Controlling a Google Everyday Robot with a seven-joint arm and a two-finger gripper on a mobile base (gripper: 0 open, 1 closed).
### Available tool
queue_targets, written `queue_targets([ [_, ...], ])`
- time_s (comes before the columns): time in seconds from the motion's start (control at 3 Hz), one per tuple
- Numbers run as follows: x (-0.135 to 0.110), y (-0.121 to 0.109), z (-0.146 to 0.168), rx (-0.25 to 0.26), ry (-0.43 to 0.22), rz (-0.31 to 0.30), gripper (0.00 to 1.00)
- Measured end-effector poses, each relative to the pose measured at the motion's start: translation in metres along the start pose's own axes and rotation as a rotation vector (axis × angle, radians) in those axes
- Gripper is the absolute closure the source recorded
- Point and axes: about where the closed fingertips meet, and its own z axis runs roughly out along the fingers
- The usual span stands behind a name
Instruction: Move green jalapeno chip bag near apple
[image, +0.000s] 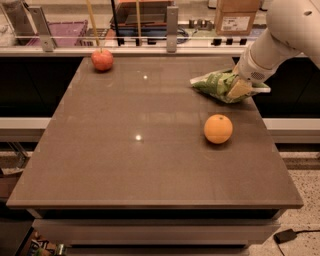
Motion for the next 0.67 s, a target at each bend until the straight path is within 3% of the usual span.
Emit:
queue_targets([
  [0.33,-0.007,-0.002,-0.001,-0.009,-0.002,-0.025,1.00],
  [0.67,-0.024,-0.012,-0.007,-0.007,-0.009,-0.069,1.00],
])
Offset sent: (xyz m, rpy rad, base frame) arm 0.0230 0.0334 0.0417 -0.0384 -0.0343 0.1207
